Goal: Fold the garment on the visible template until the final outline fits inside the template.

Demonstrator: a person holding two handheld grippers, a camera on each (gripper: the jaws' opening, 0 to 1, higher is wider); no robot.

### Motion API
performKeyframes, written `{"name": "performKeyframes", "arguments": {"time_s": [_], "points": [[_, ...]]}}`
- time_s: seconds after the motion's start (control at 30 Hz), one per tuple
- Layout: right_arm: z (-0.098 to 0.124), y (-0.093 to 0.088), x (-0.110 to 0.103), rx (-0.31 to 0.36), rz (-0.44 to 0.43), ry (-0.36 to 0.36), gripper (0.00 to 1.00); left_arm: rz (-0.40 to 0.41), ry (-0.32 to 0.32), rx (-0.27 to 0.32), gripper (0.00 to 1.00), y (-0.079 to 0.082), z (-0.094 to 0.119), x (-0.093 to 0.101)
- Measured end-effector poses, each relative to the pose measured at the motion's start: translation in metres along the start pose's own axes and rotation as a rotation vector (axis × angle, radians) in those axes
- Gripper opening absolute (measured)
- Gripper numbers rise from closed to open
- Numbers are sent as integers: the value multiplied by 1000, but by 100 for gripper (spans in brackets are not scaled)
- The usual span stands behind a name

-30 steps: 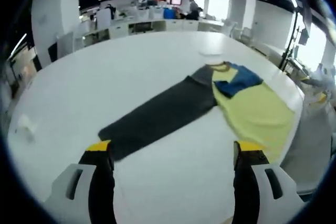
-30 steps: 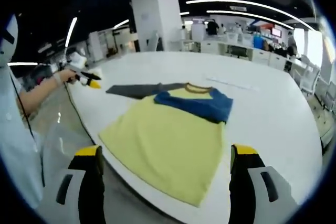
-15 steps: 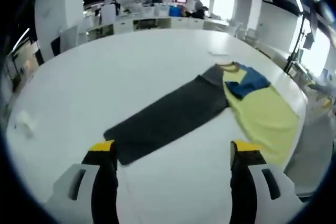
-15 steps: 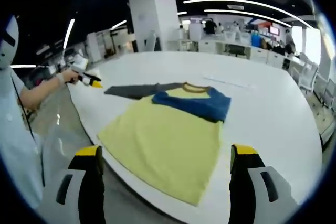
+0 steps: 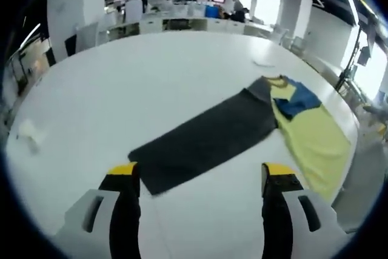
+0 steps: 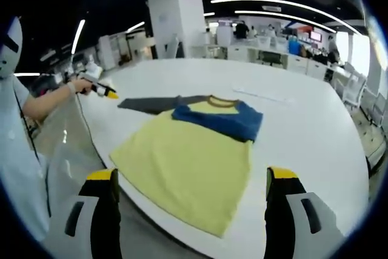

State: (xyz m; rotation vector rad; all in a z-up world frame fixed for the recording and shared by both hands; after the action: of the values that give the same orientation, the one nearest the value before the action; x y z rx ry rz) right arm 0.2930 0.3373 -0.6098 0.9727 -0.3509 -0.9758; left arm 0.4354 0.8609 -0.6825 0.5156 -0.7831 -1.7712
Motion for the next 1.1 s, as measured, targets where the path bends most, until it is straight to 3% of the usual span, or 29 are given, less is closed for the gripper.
{"name": "performKeyframes", "arguments": {"time_s": [1.1], "points": [[5,-8,1,-18,-48,-62,100,65,73,-65,63,-16,-38,-54]]}}
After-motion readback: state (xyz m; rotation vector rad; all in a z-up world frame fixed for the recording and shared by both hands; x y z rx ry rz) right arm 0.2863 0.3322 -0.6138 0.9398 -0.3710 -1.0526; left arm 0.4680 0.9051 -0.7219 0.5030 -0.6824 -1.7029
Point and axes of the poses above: the point that each gripper's makers call its tool centre point, and the gripper's own axes: z roughly backward along the fingers, x roughly to its right, y roughly out of its top, the point moved 1 cm from there along z, roughly backward along the fingers, and after that the axes turned 5 degrees about -z, right-handed, at the moved point
